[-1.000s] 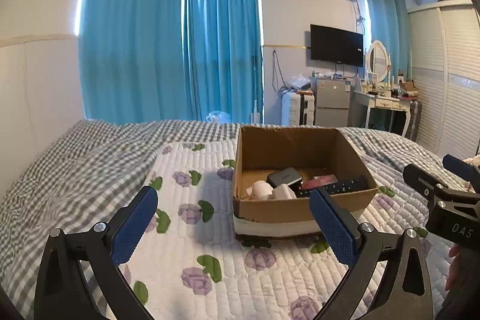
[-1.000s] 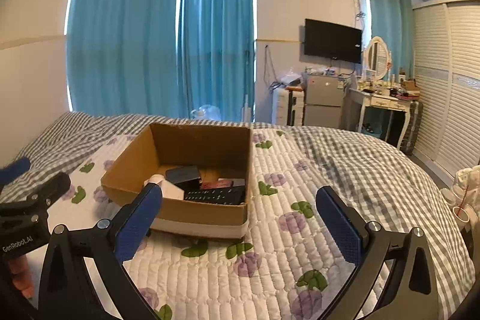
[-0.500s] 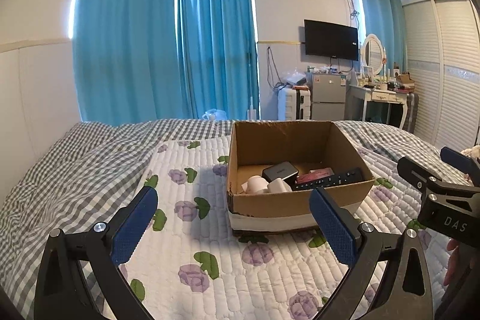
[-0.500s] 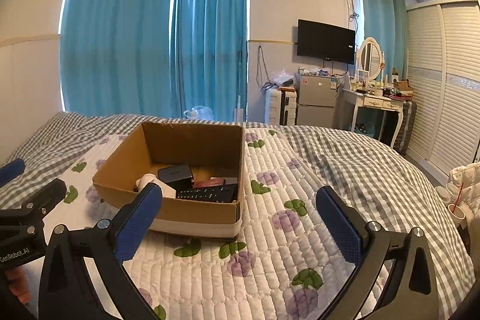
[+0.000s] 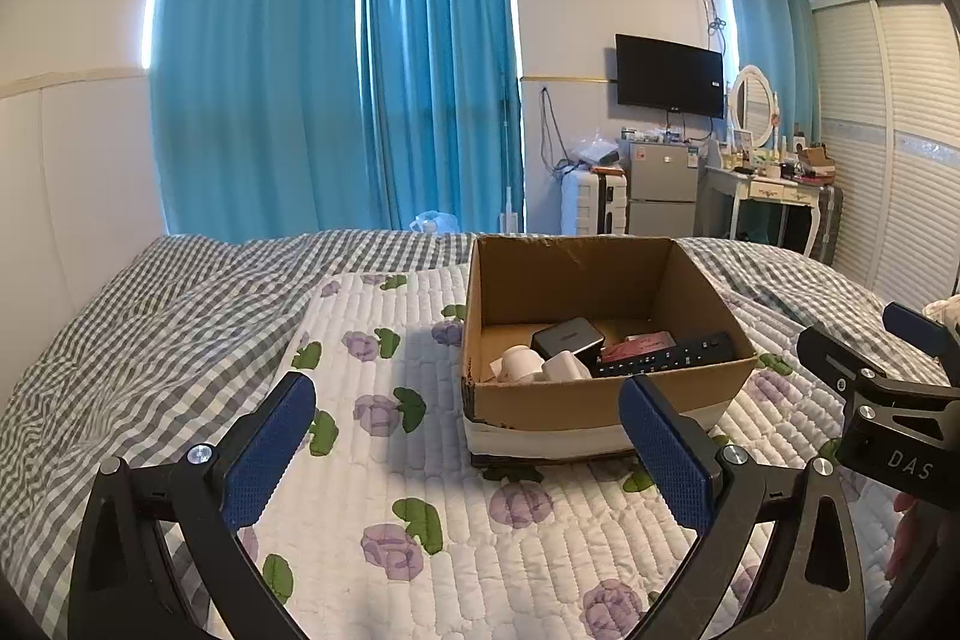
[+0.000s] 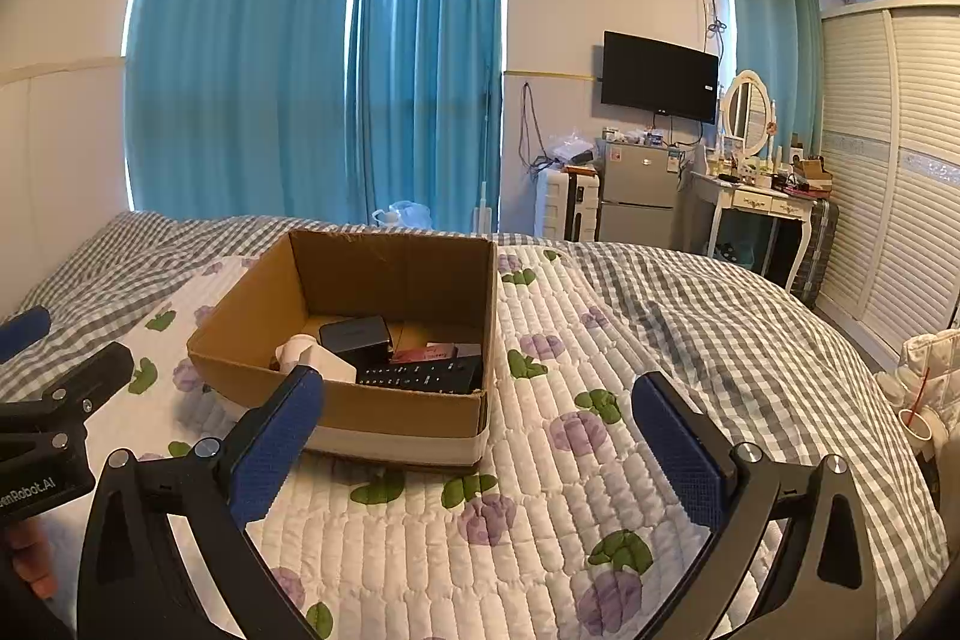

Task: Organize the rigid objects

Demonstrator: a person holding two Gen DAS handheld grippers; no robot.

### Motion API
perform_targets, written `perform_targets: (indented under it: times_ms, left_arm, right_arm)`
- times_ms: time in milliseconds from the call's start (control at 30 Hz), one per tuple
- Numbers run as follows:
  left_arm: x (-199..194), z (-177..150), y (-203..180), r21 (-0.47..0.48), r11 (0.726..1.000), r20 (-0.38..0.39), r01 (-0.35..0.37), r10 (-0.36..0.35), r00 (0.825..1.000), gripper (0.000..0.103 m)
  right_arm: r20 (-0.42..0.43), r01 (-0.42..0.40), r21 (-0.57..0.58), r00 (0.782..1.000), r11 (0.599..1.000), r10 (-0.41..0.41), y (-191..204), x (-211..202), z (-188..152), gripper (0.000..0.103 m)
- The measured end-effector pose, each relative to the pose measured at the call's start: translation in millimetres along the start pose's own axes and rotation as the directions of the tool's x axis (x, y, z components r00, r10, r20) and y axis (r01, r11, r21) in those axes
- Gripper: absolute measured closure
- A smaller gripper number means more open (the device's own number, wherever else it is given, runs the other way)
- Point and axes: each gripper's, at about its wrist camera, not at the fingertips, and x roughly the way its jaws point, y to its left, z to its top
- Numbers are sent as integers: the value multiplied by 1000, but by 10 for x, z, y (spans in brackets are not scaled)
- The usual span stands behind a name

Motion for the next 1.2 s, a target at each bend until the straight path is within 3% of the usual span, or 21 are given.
perform_targets:
  times_ms: [1200]
  left_arm:
    - [28, -7, 42, 0, 1000, -2, 7, -7, 1000, 0]
  right_arm:
    - [-22, 10, -8, 1000, 1000, -11, -7, 25, -25, 0]
